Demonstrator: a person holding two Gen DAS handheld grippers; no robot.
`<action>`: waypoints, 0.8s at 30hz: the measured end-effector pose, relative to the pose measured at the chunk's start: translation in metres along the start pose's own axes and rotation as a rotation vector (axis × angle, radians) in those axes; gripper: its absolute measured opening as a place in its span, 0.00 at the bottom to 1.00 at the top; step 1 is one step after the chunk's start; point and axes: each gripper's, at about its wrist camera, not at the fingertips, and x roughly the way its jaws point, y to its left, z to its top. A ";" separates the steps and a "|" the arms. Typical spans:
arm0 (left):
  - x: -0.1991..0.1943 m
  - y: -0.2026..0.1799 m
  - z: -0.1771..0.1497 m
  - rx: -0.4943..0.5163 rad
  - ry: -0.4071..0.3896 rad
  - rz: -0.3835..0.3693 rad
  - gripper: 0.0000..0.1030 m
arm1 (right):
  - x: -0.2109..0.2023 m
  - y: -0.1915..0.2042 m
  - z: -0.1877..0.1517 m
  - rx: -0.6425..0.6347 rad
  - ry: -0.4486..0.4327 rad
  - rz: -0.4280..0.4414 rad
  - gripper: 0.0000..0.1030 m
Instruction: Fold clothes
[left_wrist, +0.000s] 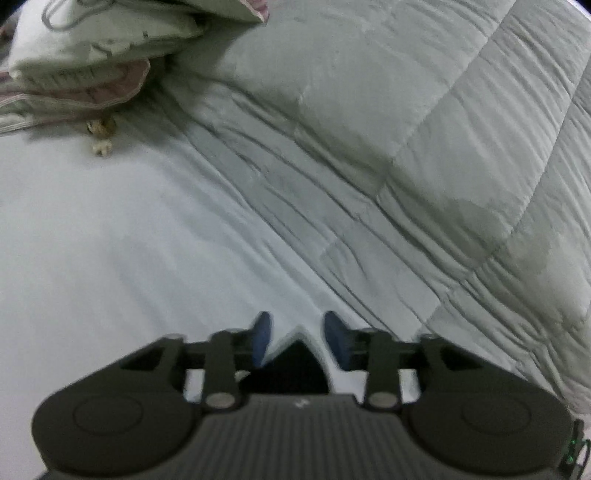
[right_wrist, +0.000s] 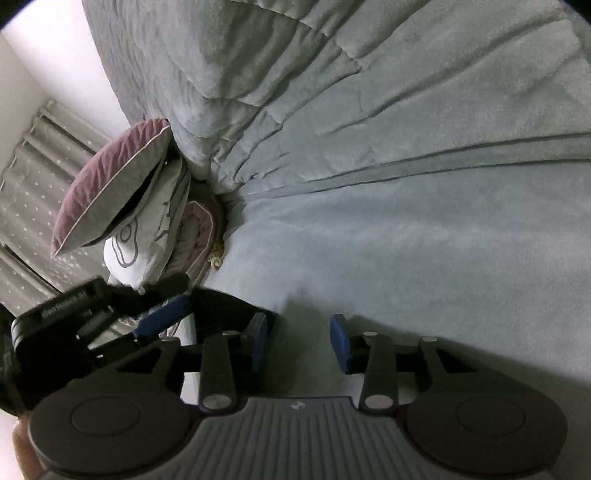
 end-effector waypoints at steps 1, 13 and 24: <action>0.000 0.001 0.001 0.000 0.000 0.010 0.45 | 0.000 0.000 0.000 -0.001 -0.001 0.001 0.40; 0.031 0.045 -0.015 0.019 0.118 0.099 0.45 | 0.021 0.020 -0.017 -0.179 -0.014 -0.031 0.40; 0.043 0.042 -0.027 0.021 0.068 -0.023 0.05 | 0.030 0.024 -0.022 -0.184 -0.084 -0.045 0.12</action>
